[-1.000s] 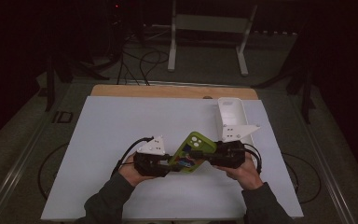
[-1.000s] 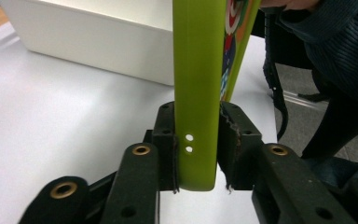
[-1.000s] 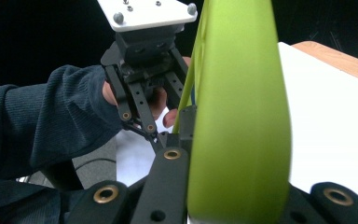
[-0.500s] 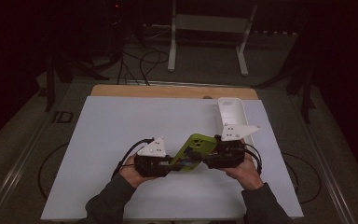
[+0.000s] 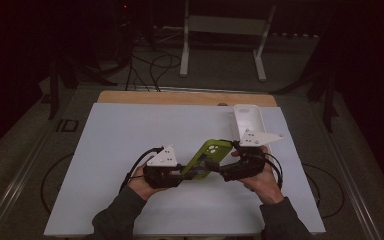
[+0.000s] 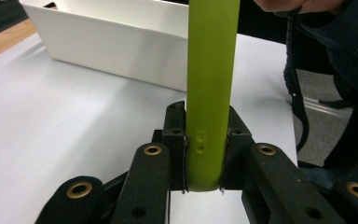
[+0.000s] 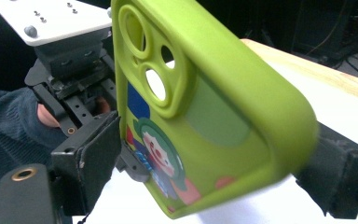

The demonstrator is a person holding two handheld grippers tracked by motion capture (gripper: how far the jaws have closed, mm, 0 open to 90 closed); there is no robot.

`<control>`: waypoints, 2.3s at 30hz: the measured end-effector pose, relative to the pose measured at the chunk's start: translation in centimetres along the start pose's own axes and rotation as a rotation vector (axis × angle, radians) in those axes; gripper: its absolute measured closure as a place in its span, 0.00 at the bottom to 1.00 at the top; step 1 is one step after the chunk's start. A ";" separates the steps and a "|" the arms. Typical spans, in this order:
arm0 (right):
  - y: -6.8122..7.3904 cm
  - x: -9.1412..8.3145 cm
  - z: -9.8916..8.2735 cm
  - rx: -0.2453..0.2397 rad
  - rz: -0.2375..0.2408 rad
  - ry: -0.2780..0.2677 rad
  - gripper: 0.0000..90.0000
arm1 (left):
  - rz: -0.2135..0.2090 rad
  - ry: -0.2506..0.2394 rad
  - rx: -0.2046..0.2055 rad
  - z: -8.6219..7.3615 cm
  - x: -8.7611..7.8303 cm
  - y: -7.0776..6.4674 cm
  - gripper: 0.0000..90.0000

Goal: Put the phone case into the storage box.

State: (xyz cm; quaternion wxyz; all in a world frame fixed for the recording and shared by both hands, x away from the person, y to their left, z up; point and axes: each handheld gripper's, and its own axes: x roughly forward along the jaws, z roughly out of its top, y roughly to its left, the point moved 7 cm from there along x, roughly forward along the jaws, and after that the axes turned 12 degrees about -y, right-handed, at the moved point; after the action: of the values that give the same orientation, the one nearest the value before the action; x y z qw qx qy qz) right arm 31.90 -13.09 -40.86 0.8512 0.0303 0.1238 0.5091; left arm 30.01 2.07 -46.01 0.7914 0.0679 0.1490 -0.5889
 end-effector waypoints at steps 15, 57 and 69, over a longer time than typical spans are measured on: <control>-0.9 -0.6 0.4 0.055 -0.072 -0.055 0.10 | 0.104 -0.021 -0.011 0.1 -0.2 1.0 0.86; -0.8 0.0 1.8 0.154 -0.205 -0.181 0.08 | 0.336 -0.090 -0.003 0.0 0.7 1.7 0.86; -0.7 0.6 2.7 0.168 -0.251 -0.220 0.08 | 0.365 -0.090 0.005 -0.2 1.3 1.3 0.86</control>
State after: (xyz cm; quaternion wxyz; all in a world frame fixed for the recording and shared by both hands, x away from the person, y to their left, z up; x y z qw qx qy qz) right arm 33.47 -12.68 -38.45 0.9109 0.1411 0.0746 0.3805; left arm 31.59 1.35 -46.74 0.8908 0.0694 0.0972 -0.4384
